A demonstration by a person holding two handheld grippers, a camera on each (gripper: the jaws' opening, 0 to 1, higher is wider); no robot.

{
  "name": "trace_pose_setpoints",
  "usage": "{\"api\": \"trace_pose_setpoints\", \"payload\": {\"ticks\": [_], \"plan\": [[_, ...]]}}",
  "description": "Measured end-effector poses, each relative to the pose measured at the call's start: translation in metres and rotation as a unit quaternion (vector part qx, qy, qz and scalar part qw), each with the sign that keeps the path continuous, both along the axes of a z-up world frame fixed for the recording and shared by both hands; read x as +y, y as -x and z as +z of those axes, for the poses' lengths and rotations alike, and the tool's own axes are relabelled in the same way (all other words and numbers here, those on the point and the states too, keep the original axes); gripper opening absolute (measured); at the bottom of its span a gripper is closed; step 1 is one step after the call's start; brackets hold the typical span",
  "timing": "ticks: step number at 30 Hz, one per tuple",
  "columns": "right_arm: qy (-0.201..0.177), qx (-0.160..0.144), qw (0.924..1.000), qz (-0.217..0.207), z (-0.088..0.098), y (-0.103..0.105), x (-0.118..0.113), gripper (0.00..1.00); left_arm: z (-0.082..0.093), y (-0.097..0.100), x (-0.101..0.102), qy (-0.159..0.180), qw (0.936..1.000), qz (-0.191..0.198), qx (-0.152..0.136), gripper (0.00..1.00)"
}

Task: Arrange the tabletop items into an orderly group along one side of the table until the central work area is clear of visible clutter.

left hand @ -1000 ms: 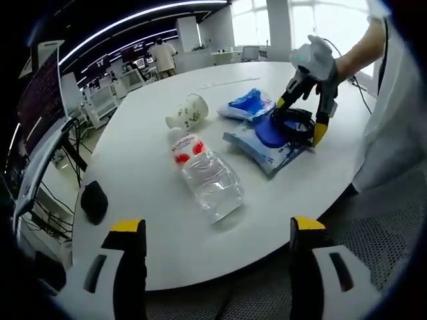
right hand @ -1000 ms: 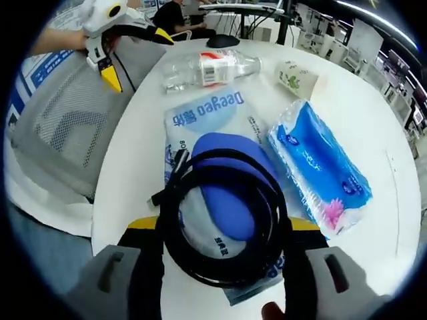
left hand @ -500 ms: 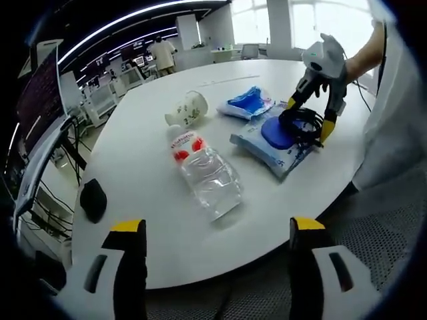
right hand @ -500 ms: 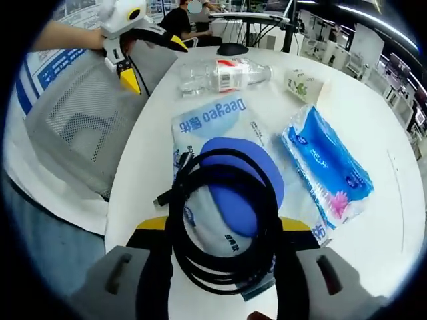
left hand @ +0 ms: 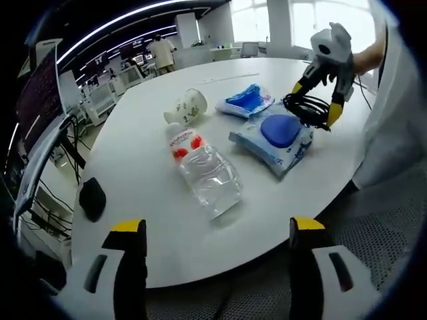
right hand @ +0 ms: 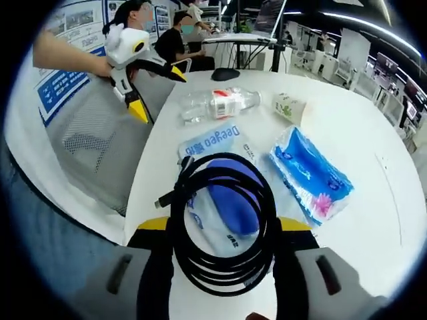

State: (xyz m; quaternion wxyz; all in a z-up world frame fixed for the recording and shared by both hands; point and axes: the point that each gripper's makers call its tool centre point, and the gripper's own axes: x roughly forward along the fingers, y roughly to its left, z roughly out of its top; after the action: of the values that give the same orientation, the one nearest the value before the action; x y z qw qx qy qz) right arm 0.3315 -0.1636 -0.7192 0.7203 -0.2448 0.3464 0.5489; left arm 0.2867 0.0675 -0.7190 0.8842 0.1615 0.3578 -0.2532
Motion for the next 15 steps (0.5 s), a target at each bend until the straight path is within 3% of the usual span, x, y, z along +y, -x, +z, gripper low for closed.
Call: {"api": "trace_pose_setpoints", "payload": {"ticks": [9,15], "plan": [[-0.011,0.005,0.9969,-0.078,0.011,-0.018,-0.035,0.59,0.0,0.001,-0.001,-0.001,1.0,-0.002,0.001,0.91],[-0.013,0.008,0.9884,-0.151,0.015,-0.033,-0.071,0.59,0.0,0.0,0.0,-0.001,1.0,-0.001,0.001,0.9]]}}
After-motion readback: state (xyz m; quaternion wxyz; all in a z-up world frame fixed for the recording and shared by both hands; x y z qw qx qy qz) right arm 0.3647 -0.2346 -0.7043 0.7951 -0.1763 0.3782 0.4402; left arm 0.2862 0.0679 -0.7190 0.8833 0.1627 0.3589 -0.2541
